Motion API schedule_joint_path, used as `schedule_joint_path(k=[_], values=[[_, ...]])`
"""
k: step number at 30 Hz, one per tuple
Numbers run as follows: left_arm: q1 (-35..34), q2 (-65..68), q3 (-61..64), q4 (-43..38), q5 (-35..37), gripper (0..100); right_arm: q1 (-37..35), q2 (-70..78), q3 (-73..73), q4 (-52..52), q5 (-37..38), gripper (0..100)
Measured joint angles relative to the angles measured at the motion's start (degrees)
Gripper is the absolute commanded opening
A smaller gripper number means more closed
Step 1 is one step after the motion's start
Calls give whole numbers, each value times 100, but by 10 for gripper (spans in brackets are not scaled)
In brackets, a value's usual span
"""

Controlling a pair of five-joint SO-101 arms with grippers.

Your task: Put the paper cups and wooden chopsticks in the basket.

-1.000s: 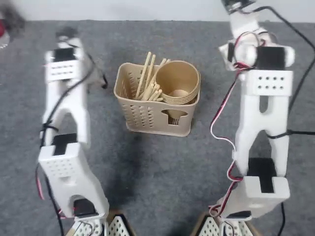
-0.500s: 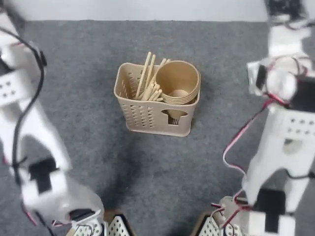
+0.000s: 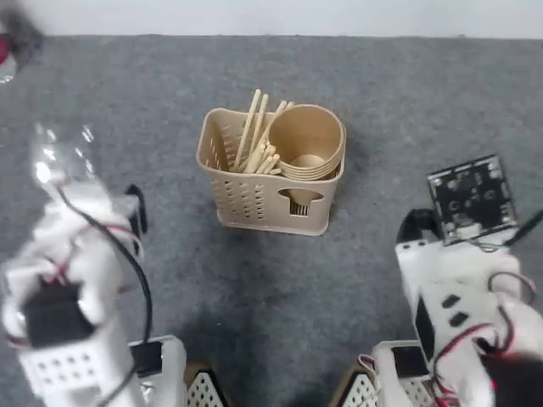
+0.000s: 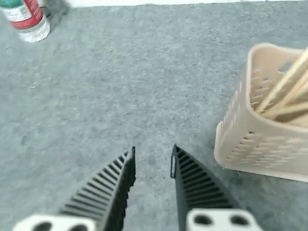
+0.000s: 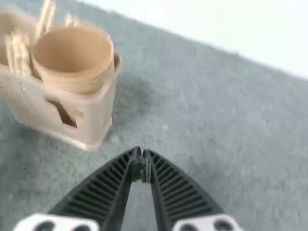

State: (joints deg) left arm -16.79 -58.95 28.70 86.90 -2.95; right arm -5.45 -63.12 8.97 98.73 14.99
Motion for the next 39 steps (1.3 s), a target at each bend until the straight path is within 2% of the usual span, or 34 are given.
schedule_joint_path(k=[3,9,15,17,20,22,25,28,31,34,37,39], values=[[79,-958,1389,-695,0,116,18,-642,1380,-730,-18,7],[132,-2215,4114,-2286,-9,117,651,-2101,4571,-2796,-53,7],[246,-2945,5556,-3156,-9,117,897,-3956,7288,-4615,-53,7],[484,-3103,6013,-3437,-9,116,932,-3991,8026,-4897,-53,7],[826,-3288,6664,-3604,-35,112,1081,-3903,8633,-4958,-176,7],[791,-3464,6725,-3490,-53,112,1284,-4009,8642,-4818,-501,7],[651,-3754,6831,-2980,-53,112,1512,-3991,8642,-4132,-1081,7],[563,-4149,6831,-2303,-44,112,1521,-3991,8642,-3323,-1266,7],[527,-4422,6831,-1635,-53,111,1187,-4000,8633,-2532,-1301,7],[484,-4431,6831,-1521,-53,89,905,-4000,8633,-2365,-1310,7],[475,-4431,6831,-1503,-53,4,730,-4000,8633,-2365,-1327,7],[475,-4431,6831,-1503,-53,12,545,-4000,8633,-2365,-1327,7]])
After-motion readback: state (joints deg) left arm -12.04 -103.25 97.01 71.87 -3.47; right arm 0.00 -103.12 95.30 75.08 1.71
